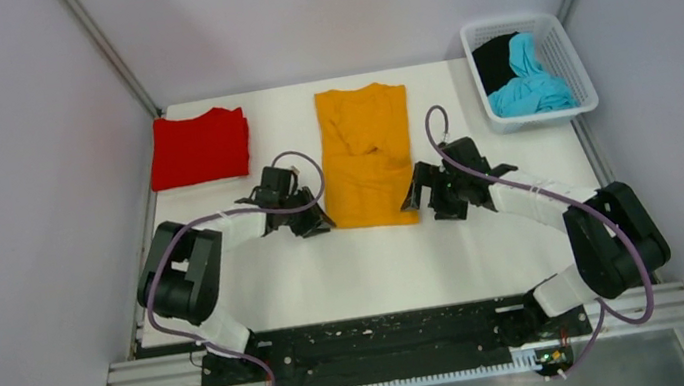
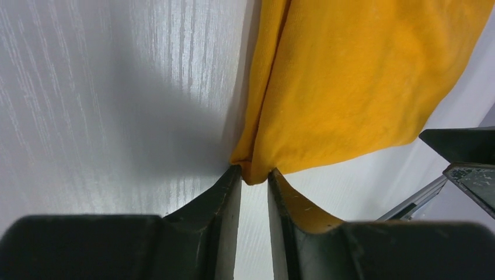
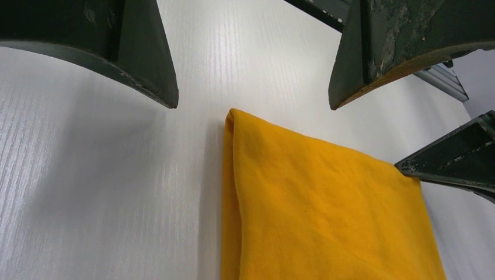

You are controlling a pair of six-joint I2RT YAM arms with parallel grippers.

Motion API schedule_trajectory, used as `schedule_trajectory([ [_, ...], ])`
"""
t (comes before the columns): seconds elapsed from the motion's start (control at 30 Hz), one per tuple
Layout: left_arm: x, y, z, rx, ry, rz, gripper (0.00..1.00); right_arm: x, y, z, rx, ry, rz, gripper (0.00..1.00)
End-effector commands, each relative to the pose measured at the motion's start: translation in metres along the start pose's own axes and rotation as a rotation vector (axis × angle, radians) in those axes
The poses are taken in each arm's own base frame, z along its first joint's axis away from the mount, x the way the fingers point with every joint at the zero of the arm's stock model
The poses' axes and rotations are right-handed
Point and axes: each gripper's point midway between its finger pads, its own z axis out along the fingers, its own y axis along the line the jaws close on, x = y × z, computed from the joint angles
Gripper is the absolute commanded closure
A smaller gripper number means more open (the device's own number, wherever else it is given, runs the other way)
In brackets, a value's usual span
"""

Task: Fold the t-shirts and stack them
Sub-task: Grab one side of the 2/3 rectangular tshirt with both arms

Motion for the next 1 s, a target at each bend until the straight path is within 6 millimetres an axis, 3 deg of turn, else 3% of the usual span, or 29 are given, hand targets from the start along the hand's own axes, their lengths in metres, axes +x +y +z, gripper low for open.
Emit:
schedule_trajectory([
  [0.0,-0.001,0.008,0.012,-0.029,-0.001,-0.001,0.72,0.005,0.001,0.004,-0.005,-0.004,-0.004,0.03],
  [0.13,-0.003,0.007,0.017,-0.024,0.006,0.000,0.82,0.010,-0.002,0.008,0.005,0.007,-0.003,0.03],
  [0.2,-0.002,0.008,0.019,-0.023,0.015,0.000,0.99,0.012,-0.001,0.011,0.006,0.010,-0.001,0.04],
  [0.3,0.000,0.008,0.019,-0.016,0.020,0.004,1.00,0.011,-0.004,0.017,0.027,-0.001,0.017,0.08],
  [0.6,0.015,0.019,0.010,-0.031,0.023,-0.014,1.00,0.009,-0.015,0.026,0.069,-0.043,0.094,0.34],
  [0.8,0.017,0.020,0.010,-0.023,0.021,-0.021,1.00,0.017,-0.020,0.034,0.078,-0.014,0.113,0.51],
  [0.97,0.017,0.019,0.010,-0.017,0.016,-0.024,1.00,0.025,-0.024,0.035,0.089,0.002,0.113,0.60],
])
